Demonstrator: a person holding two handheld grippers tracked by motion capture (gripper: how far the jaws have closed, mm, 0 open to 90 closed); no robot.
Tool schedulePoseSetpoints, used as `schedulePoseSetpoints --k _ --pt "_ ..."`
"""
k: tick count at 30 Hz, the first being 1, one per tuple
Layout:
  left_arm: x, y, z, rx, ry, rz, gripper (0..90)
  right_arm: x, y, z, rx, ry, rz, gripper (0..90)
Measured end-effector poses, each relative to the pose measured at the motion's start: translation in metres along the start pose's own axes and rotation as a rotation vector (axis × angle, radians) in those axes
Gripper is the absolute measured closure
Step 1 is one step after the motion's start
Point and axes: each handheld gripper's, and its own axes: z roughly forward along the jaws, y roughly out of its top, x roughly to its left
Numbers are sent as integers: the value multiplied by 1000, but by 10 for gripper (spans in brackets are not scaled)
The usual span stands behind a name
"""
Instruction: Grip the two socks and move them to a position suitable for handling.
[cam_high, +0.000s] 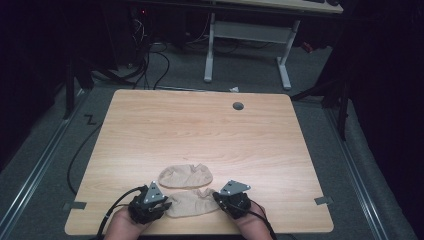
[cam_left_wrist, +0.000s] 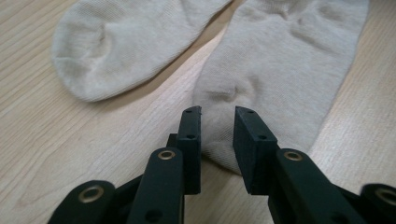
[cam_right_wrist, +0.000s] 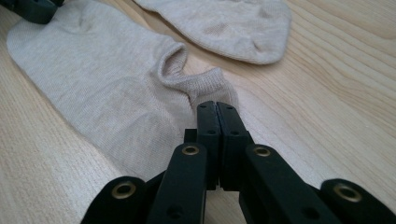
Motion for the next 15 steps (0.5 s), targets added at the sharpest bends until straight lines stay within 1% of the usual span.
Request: schedulePoseSetpoints --k 4,10,12,13,14,15 --pt "1 0 0 2 5 -7 724 1 1 1 -2 5 0 887" --pt "-1 0 0 1 17 1 724 0 1 1 -4 8 -1 877" --pt "-1 1 -1 -15 21 -1 724 0 1 -1 -11 3 -2 868" --pt "0 2 -3 -34 16 -10 719 -1 2 -3 -27 -4 7 856" --pt "0 2 -3 -34 16 -10 714 -1 2 -3 -27 -4 7 856" --pt "0 2 -4 -45 16 -17 714 -2 2 -5 -34 -6 11 854"
